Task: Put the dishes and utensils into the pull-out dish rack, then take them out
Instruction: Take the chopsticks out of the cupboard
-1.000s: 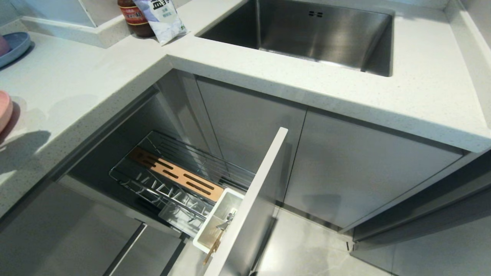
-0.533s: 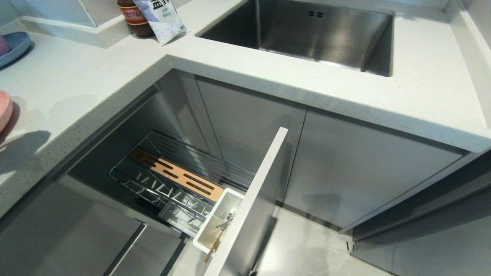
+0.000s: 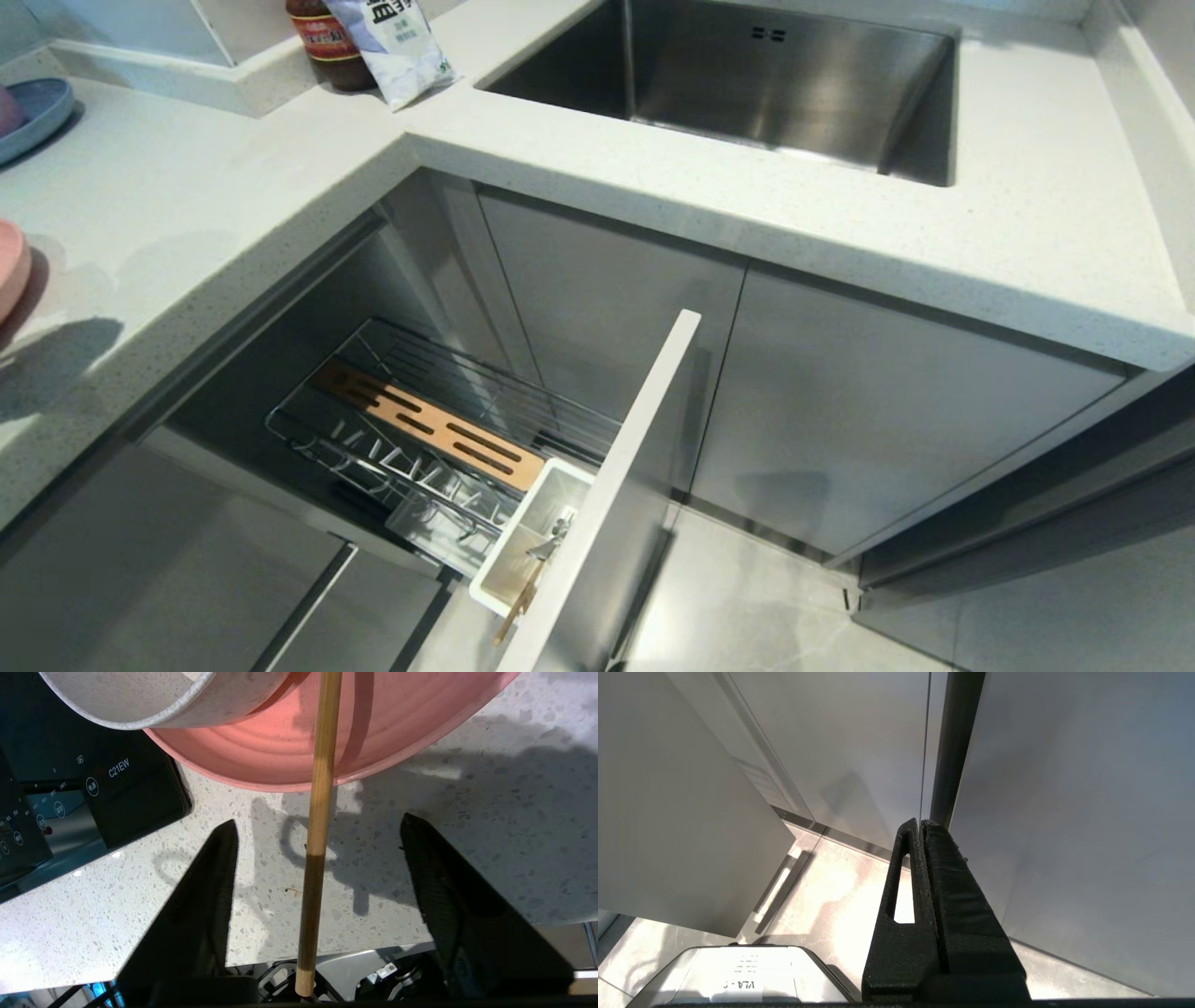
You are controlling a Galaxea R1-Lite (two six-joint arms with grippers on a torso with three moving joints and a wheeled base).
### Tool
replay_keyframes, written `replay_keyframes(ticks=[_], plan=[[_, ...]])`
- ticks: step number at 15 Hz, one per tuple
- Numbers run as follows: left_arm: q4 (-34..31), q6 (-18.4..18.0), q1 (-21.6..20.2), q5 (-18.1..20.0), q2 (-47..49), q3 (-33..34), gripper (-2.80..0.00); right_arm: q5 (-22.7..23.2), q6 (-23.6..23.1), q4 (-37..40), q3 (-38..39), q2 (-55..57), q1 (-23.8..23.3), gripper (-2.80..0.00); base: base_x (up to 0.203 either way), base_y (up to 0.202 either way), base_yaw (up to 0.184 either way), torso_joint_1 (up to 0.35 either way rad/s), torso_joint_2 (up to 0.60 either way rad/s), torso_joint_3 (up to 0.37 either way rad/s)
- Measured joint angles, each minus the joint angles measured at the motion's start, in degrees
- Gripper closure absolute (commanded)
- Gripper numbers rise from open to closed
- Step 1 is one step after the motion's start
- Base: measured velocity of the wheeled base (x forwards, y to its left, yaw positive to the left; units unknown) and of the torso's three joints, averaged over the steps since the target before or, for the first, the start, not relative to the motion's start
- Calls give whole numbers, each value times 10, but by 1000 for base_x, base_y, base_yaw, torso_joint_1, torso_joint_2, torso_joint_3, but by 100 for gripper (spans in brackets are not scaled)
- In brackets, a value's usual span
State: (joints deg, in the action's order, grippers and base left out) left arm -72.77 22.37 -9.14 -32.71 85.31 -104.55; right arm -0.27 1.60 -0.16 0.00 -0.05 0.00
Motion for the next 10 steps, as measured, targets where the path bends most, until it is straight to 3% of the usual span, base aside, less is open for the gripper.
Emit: replay_keyframes(ticks=[5,6,10], plan=[[23,0,2,-1,-33,1,-280,0,0,0,0,0,0,0,0,0,0,0,0,0],[31,-2,3,-1,-46,1,0,0,0,0,0,0,0,0,0,0,0,0,0,0],[73,-46,4,-1,-117,17,0,0,0,0,0,0,0,0,0,0,0,0,0,0]])
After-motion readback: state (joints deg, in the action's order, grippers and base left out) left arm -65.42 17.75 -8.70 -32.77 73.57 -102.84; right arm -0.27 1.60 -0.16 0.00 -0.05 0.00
